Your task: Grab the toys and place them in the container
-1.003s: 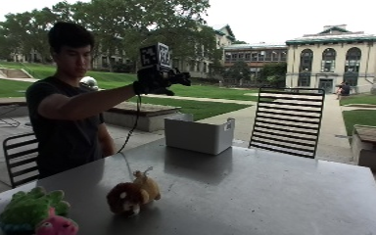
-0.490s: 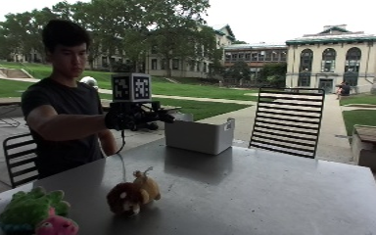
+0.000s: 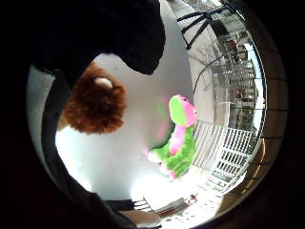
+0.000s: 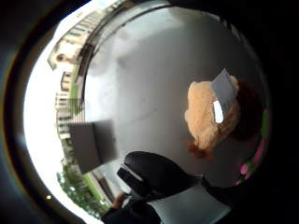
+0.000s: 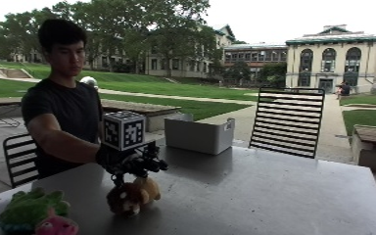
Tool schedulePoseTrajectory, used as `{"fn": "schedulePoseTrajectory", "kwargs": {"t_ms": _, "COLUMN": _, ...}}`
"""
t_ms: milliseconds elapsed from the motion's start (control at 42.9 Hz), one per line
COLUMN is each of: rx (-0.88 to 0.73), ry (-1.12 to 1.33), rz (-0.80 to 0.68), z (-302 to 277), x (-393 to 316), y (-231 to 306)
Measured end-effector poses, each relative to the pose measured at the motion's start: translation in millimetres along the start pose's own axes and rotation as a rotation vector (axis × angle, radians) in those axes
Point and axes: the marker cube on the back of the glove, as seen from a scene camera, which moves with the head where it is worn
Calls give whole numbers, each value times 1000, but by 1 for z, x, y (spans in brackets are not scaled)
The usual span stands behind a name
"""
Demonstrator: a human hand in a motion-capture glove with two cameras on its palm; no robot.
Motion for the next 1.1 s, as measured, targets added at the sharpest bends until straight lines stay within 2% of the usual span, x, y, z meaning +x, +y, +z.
{"fn": "schedulePoseTrajectory", "kwargs": {"t_ms": 303, "rx": -112, "ry": 38, "rz": 57, "z": 57, "x": 15, "y": -9}}
{"fn": "schedulePoseTrajectory", "kwargs": {"t_ms": 490, "rx": -116, "ry": 27, "rz": 79, "z": 72, "x": 27, "y": -7}}
{"fn": "schedulePoseTrajectory", "kwargs": {"t_ms": 816, "rx": -57, "ry": 64, "rz": 145, "z": 63, "x": 27, "y": -3}}
{"fn": "schedulePoseTrajectory", "kwargs": {"t_ms": 1003, "rx": -40, "ry": 175, "rz": 173, "z": 56, "x": 21, "y": 3}}
{"fn": "schedulePoseTrajectory", "kwargs": {"t_ms": 1096, "rx": -39, "ry": 133, "rz": 182, "z": 50, "x": 15, "y": 4}}
